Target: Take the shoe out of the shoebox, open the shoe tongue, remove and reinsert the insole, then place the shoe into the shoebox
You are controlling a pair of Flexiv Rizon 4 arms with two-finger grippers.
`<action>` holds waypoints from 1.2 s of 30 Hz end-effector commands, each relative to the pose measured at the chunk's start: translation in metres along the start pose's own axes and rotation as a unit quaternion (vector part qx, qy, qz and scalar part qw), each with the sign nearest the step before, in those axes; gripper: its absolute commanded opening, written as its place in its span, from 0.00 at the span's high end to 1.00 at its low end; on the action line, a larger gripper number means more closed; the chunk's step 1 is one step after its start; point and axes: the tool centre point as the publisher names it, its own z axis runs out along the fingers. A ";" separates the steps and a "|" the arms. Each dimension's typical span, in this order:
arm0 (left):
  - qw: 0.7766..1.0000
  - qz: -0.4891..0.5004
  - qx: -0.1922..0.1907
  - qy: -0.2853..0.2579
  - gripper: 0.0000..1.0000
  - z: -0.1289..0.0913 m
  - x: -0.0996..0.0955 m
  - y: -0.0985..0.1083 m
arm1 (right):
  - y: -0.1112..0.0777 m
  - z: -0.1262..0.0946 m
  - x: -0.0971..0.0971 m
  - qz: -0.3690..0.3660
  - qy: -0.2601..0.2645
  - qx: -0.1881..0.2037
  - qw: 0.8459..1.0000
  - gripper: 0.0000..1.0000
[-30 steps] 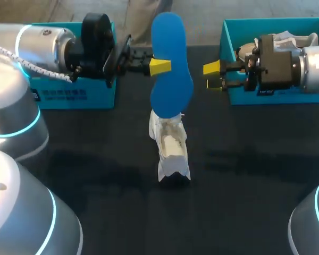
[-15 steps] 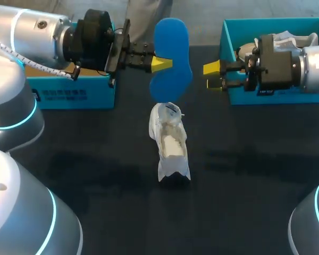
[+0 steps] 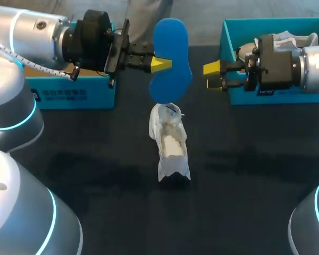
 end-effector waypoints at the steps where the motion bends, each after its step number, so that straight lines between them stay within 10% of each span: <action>1: 1.000 0.000 0.000 -0.001 1.00 0.000 0.001 0.000 | 0.001 0.003 -0.001 0.000 0.000 -0.001 1.000 0.00; 13: 0.988 0.149 0.001 0.048 1.00 -0.010 0.007 0.019 | 0.005 -0.005 0.001 0.059 0.011 0.022 0.998 0.00; 36: 0.873 0.476 -0.099 0.048 1.00 -0.021 -0.002 0.071 | 0.011 -0.007 0.008 0.173 0.050 0.060 0.982 0.00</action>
